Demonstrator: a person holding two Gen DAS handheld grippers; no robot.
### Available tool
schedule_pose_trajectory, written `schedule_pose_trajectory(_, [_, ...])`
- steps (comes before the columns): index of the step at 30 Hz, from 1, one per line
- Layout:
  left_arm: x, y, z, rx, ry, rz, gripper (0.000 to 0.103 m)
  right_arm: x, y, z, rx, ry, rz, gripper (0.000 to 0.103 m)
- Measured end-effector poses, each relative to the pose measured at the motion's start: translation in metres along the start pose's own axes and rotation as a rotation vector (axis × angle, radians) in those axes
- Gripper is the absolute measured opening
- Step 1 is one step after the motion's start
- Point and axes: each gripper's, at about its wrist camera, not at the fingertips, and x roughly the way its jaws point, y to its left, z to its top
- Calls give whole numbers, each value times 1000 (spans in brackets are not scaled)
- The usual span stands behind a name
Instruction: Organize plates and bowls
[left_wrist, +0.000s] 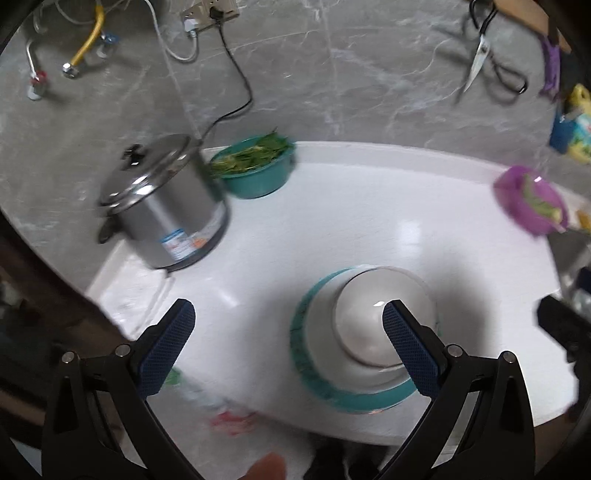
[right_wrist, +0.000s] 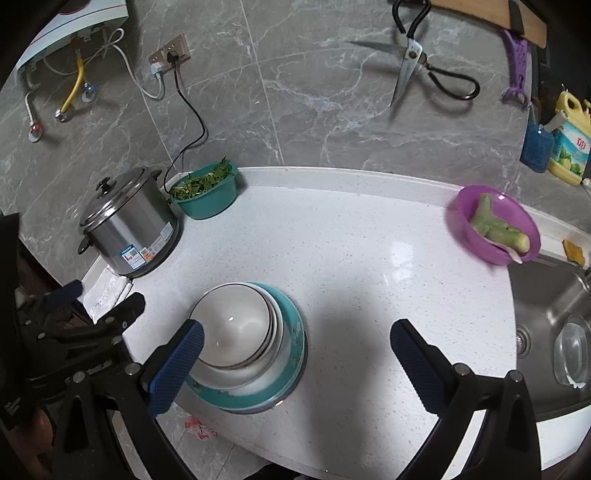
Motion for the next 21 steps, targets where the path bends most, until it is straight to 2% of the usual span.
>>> schedule_pose_trajectory(5, [-4, 6, -9, -76, 73, -121, 103, -19, 8, -6, -12, -34, -19, 103])
schedule_pose_trajectory(8, [-8, 8, -12, -45, 46, -106, 103, -25, 14, -6, -7, -53, -40, 103])
schedule_pose_trajectory(12, [-12, 20, -13, -36, 35, -163, 103, -30, 25, -9, 5, -60, -75, 103])
schedule_pose_trajectory(21, [-5, 49, -6, -49, 43, -233, 103, -34, 47, -11, 25, -47, -153, 103])
